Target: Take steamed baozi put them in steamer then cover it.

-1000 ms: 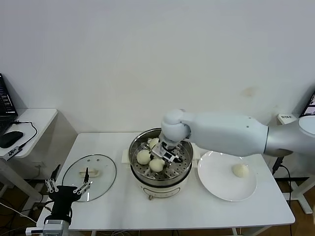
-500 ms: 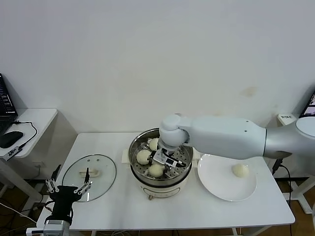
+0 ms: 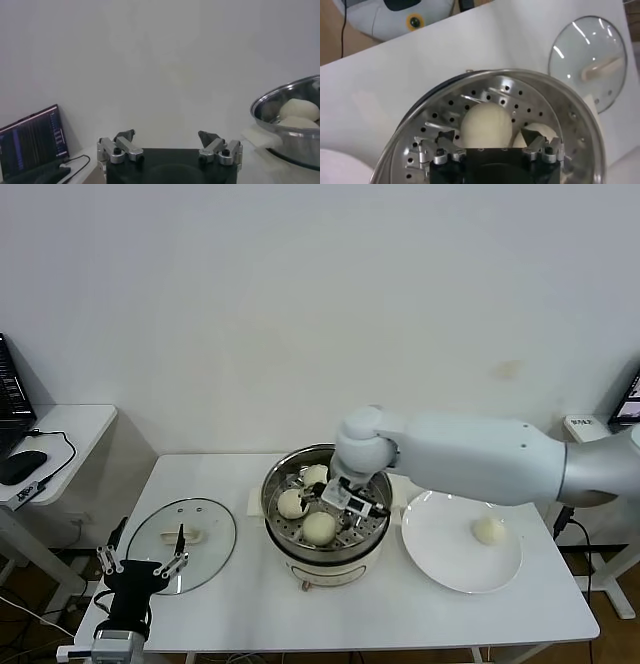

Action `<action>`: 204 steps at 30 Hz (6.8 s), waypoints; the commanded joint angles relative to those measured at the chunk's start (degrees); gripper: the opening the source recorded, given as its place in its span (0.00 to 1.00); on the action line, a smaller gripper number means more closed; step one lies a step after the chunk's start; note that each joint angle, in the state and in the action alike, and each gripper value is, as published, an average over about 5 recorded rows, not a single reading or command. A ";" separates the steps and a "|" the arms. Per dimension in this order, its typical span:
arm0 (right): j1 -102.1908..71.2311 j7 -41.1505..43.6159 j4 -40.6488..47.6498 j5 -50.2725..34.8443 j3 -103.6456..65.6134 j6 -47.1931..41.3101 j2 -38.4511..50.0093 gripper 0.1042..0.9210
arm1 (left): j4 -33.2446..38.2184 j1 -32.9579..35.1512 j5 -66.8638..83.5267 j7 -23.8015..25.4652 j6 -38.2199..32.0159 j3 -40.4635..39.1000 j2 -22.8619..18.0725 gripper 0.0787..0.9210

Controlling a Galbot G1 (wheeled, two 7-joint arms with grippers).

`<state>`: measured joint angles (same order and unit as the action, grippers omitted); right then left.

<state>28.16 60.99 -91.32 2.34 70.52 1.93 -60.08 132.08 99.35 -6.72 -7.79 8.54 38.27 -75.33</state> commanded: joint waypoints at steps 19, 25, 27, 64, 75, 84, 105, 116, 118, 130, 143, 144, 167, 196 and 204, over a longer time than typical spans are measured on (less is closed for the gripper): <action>-8.02 -5.18 -7.47 -12.47 -15.24 -29.14 37.17 0.88 | -1.99 -1.54 0.53 0.32 0.10 -1.53 5.03 0.88; -27.09 -4.53 -4.85 -5.72 -29.93 -25.99 41.52 0.88 | -1.91 -1.92 0.33 0.32 0.12 -2.72 5.69 0.88; -33.66 -4.56 -3.32 -2.55 -34.93 -24.91 41.46 0.88 | -1.63 -1.75 0.22 0.33 0.14 -2.90 5.82 0.88; -46.13 -3.27 31.74 15.59 -47.99 -13.32 18.38 0.88 | -0.50 1.07 -0.73 0.36 0.07 -0.96 4.24 0.88; -44.15 -2.83 32.02 15.51 -46.68 -14.70 17.38 0.74 | -1.09 0.71 -0.59 0.34 0.01 -0.75 4.26 0.88; -38.63 0.20 28.13 12.12 -42.78 -16.11 21.18 0.55 | -1.31 0.77 -0.23 0.33 -0.15 -0.31 4.14 0.88; 10.04 -1.19 2.82 -15.21 -5.54 -29.37 20.75 0.55 | -3.25 -1.49 -0.24 0.27 -0.07 -2.12 4.04 0.88; 10.78 -12.56 -4.17 -34.28 -2.12 -40.06 10.54 0.57 | -2.77 -1.34 -0.52 0.22 -0.08 -2.27 3.99 0.88; 9.27 -14.47 -4.57 -36.14 -2.01 -41.63 9.36 0.57 | -2.59 -1.34 -0.56 0.22 -0.04 -2.17 4.02 0.88; 0.80 -18.80 -0.64 -32.07 0.71 -43.61 4.97 0.57 | -1.90 -1.30 -0.29 0.25 0.00 -1.17 3.77 0.88; -6.73 -18.79 5.70 -25.75 -1.20 -43.51 3.07 0.58 | -2.22 -1.57 0.00 0.24 -0.06 -0.74 3.73 0.88; -7.11 -18.79 5.88 -25.36 -1.38 -43.50 3.00 0.58 | -2.22 -1.54 0.03 0.25 -0.07 -0.70 3.74 0.88; -4.67 -17.89 -1.22 -27.29 -6.94 -43.53 8.83 0.86 | -2.02 -1.25 0.00 0.25 -0.17 -0.79 3.48 0.88; -104.93 -57.89 -20.02 -16.30 -106.81 9.53 -2.87 0.88 | -13.09 -5.02 -3.89 -1.34 -10.78 -2.70 1.52 0.88; -114.85 -54.74 -22.24 -15.27 -118.06 11.36 -18.24 0.88 | -20.02 -5.58 -34.70 0.00 -12.20 -0.67 5.99 0.88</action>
<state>-58.84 6.38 -110.60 -17.72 -18.98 0.65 -58.05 119.45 94.12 -14.29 -8.36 -1.07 36.04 -72.56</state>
